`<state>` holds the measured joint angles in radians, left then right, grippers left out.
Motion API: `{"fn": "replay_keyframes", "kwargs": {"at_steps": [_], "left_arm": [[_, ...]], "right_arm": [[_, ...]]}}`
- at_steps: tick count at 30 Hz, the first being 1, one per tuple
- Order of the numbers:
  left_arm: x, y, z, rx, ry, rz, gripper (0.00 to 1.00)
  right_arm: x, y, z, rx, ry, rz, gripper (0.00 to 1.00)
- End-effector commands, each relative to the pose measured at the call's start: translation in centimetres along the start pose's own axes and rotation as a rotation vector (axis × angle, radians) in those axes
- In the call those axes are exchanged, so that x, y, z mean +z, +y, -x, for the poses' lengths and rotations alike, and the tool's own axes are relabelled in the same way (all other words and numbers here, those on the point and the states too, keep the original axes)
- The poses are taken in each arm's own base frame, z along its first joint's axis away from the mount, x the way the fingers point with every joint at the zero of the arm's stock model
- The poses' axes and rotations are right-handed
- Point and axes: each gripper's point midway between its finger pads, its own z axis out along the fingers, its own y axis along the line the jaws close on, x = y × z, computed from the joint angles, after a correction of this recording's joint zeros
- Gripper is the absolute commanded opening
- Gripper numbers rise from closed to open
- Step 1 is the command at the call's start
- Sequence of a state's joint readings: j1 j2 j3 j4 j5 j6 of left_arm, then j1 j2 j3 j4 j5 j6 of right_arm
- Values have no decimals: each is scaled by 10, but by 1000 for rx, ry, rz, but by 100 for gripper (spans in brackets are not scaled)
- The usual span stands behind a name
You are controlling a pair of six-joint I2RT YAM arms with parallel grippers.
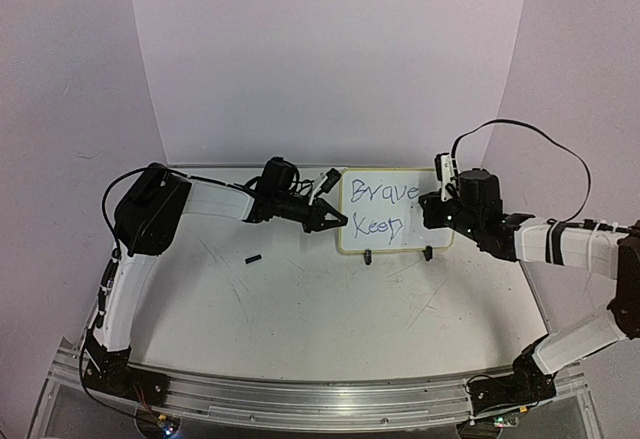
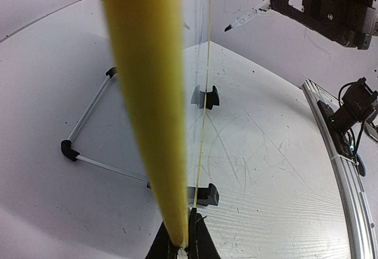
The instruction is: Write a sentence on the whiteboard
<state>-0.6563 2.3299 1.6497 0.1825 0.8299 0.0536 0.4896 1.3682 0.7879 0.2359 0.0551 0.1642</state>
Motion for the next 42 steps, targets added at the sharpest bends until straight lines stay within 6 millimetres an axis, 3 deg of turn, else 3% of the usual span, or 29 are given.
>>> {"fn": "replay_keyframes", "kwargs": {"at_steps": [1, 3, 5, 8, 11, 27, 36, 42], "left_arm": [[-3, 40, -52, -63, 144, 177, 0], [-3, 41, -52, -61, 145, 181, 0], [-4, 41, -52, -59, 146, 187, 0], [-5, 43, -52, -59, 147, 195, 0], [-4, 41, -53, -63, 150, 193, 0], [-6, 42, -49, -62, 149, 211, 0], [-5, 42, -50, -65, 151, 206, 0], [-5, 42, -52, -65, 152, 204, 0]], "right_arm": [[-16, 5, 15, -37, -109, 42, 0], [-26, 8, 21, -40, -168, 67, 0], [-28, -2, 21, -36, -195, 18, 0], [-8, -15, 9, -24, -86, -57, 0], [-7, 7, -2, -80, -59, 74, 0], [11, 35, -15, -147, -1, 162, 0], [8, 2, -14, -93, -24, -6, 0], [9, -10, -18, -75, -10, -59, 0]]}}
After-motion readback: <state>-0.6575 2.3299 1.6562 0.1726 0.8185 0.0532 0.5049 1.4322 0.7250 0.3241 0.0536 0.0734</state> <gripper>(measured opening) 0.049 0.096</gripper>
